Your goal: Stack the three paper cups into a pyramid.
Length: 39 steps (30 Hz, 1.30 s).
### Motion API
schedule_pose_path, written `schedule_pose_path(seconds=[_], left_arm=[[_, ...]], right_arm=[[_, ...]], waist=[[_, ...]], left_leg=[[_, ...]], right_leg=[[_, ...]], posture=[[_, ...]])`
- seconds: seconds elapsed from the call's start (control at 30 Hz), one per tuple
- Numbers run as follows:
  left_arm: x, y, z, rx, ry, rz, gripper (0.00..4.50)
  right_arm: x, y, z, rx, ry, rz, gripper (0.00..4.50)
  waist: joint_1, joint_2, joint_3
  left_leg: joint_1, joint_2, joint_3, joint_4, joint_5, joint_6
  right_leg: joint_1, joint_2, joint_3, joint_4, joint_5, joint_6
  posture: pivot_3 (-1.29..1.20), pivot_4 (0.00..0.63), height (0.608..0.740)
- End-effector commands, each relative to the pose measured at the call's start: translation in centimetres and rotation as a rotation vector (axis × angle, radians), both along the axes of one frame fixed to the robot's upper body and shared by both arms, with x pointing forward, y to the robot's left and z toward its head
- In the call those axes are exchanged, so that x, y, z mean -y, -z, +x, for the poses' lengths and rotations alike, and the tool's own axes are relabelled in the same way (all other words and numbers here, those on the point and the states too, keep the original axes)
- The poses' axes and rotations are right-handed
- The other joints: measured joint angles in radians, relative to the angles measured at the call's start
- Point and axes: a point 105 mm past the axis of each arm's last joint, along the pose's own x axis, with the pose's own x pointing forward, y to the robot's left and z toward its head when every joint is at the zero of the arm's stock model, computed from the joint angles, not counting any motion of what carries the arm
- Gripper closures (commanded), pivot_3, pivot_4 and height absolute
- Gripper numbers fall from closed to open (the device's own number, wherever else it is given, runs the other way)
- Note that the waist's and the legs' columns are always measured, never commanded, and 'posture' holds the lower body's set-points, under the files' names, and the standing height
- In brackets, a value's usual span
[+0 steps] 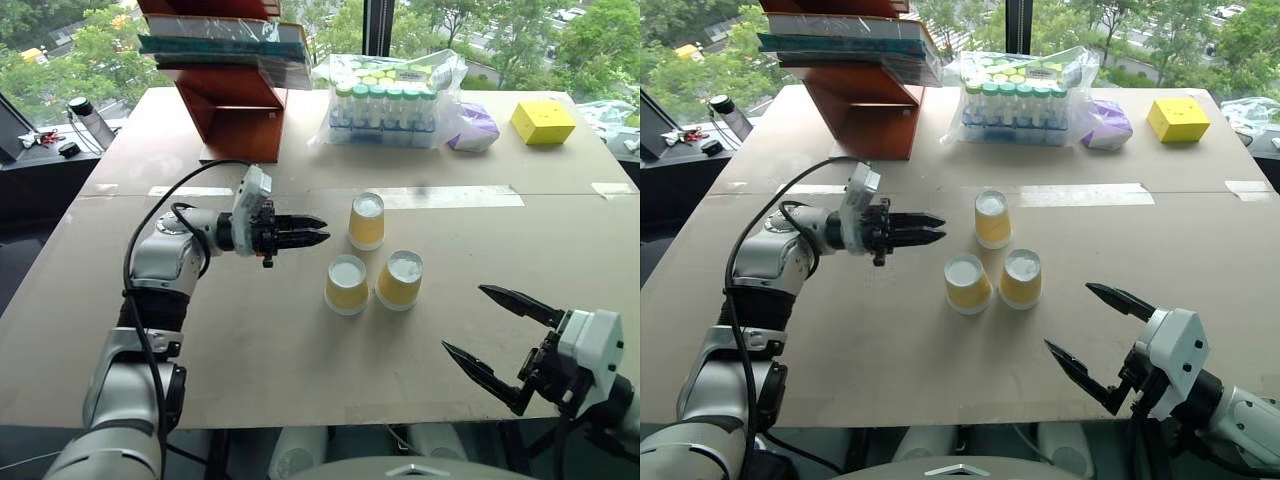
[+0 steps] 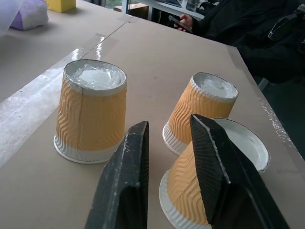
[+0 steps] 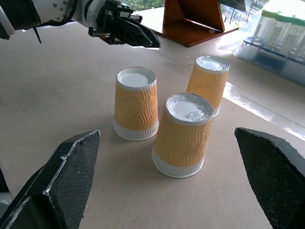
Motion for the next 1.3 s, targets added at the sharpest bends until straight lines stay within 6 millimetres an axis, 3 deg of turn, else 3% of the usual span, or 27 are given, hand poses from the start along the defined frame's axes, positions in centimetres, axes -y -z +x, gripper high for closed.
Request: schedule_pose_path(seconds=[0.03,0.2,0.4,1.0,1.23,1.3], left_arm=[[-0.3,-0.3,-1.3,0.009,0.053,0.004,4.46],[-0.6,1.3,-3.5,-0.052,0.115,0.060,4.46],[-0.7,2.6,-4.5,-0.078,0.138,0.119,4.46],[2.3,3.3,-4.0,-0.034,0.178,0.132,4.46],[1.7,2.7,-3.6,-0.038,0.146,0.079,4.46],[0.7,2.2,-2.8,-0.044,0.086,0.057,4.46]], right_arm=[[-0.4,-0.8,-0.3,0.039,-0.018,0.005,0.00],[-0.4,-0.8,-0.3,0.037,-0.022,0.003,0.00],[-0.4,-0.9,-0.2,0.038,-0.027,0.000,0.00],[-0.3,-1.1,-0.4,0.035,-0.019,-0.008,0.00],[-0.2,-1.1,-0.5,0.033,-0.016,-0.011,0.00],[-0.2,-1.1,-0.5,0.034,-0.016,-0.009,0.00]], waist=[[-0.003,0.000,0.000],[-0.004,0.000,0.000],[0.001,0.000,0.000],[-0.001,0.000,0.000],[-0.001,0.000,0.000],[-0.001,0.000,0.000]], left_leg=[[0.000,0.000,0.000,0.000,0.000,0.000],[0.001,0.002,-0.005,0.000,0.000,0.000],[0.000,0.002,-0.006,0.000,0.000,0.000],[0.000,0.001,-0.006,0.000,0.000,0.000],[0.000,0.001,-0.006,0.000,0.000,0.000],[0.000,0.001,-0.006,0.000,0.000,0.000]], right_leg=[[0.000,0.000,0.000,0.000,0.000,0.000],[0.000,0.001,0.000,0.001,0.000,0.000],[0.000,0.000,-0.001,0.001,0.000,0.000],[0.000,0.001,-0.001,0.001,0.000,0.000],[0.000,0.001,-0.001,0.001,0.000,0.000],[0.000,0.001,-0.001,0.001,0.000,0.000]], posture=[[0.00,0.150,0.740],[0.00,0.150,0.740],[0.00,0.150,0.740],[0.00,0.150,0.740],[0.00,0.150,0.740],[0.00,0.150,0.740]])
